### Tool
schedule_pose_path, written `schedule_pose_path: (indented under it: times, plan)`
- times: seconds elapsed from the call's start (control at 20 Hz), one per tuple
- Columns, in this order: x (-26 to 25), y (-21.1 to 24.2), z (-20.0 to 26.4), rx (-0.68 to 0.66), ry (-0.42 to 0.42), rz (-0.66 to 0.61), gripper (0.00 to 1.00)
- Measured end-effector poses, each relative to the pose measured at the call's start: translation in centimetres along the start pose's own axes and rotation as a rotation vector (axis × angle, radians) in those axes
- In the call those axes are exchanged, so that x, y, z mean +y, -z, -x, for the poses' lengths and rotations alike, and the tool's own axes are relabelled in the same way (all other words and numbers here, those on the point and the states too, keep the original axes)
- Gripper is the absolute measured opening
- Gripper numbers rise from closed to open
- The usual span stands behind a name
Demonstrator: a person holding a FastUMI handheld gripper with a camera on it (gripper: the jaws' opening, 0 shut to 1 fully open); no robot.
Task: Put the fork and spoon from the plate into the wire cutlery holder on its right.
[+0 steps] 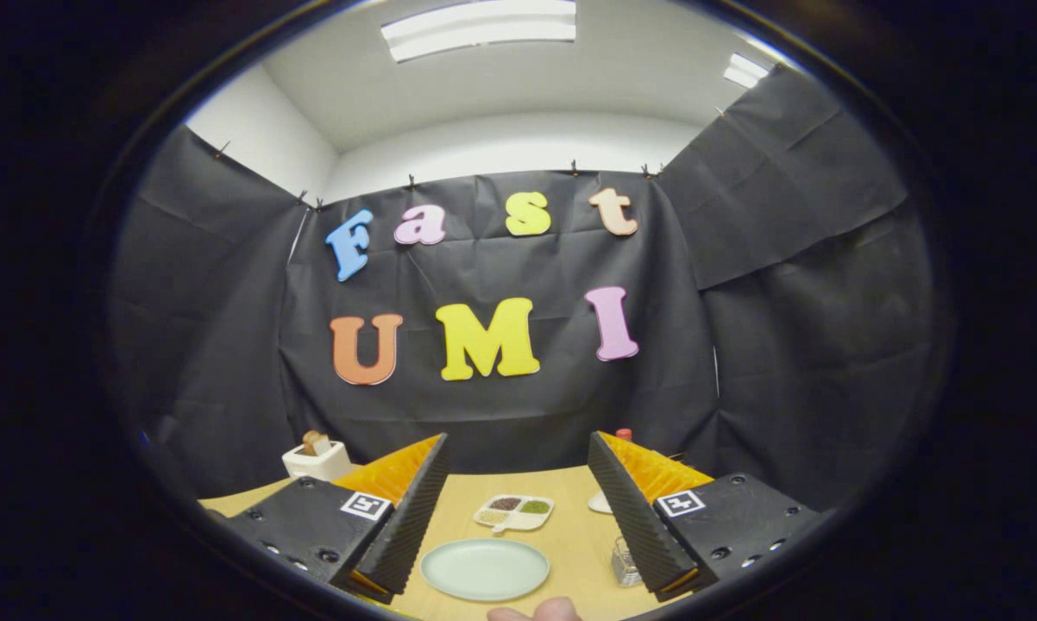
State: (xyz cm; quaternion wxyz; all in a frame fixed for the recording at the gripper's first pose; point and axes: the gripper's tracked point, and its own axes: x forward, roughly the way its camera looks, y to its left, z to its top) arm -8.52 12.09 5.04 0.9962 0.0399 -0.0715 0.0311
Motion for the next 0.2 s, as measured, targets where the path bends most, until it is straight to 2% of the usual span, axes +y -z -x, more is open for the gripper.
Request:
schedule_pose_path:
  times: [0.2]
  plan:
    - [0.14,0.35,0.02,0.003,0.001,0.003,0.96]
